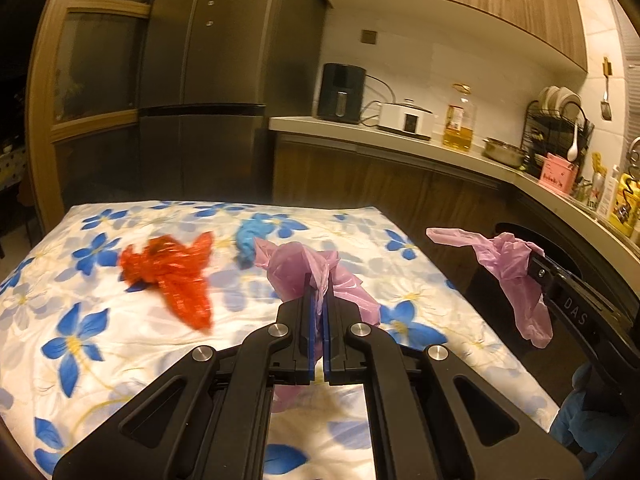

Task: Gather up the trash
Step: 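Carry the purple bag and pink glove with both tools over the black bin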

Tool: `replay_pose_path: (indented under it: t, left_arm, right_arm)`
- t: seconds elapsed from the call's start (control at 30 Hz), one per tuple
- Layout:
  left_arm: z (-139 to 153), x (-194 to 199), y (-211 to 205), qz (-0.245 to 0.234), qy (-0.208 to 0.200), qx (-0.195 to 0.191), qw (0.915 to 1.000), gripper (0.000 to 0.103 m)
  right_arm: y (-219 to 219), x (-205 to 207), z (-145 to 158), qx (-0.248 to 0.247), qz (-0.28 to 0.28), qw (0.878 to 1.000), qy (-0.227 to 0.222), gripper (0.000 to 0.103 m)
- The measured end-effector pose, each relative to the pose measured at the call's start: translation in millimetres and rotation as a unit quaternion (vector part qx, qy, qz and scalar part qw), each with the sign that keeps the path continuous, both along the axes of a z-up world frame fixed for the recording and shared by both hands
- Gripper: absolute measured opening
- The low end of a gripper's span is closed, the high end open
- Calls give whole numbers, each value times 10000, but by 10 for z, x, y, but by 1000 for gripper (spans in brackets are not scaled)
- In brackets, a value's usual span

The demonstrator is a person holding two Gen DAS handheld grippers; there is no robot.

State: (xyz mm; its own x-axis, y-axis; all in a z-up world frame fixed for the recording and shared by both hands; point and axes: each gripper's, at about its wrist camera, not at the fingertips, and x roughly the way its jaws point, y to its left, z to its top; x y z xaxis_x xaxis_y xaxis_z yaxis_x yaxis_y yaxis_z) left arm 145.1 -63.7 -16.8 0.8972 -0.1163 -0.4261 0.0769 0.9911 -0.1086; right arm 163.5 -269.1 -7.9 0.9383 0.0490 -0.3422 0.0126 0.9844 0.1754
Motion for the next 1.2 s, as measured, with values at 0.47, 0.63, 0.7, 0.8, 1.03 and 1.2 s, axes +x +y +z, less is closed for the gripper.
replay_pose_path:
  t: [0.47,0.63,0.7,0.8,1.03,1.2]
  left_arm:
    - [20,219,-724,-551,-18,105,9984,2]
    - [71,282,-963,-761,-94,118,9970,2]
    - [106,308,-1049,-858,-147,135,9961,2]
    - [163,362,-1211,-1048,-230,146,9941,2]
    - [285,528,-1663,-1557,-379,100,9870,2]
    - [354,626,-1981,-1873,-533,76,9808,2]
  right_arm:
    - [-596,-31,-22,-15,-449,9990,2,9]
    - [-776,-38,-2,-28,-609,9981,-39,9]
    - [-841,-43,5,-25,-670,9977,-50,9]
    - [-970,-55,34,-50,-820,9966,-95,9]
    - [-1296,-46,134,-114,-1234,9920,-246,9]
    - [-1526,-36,165,-175,-1517,9878,-312,9]
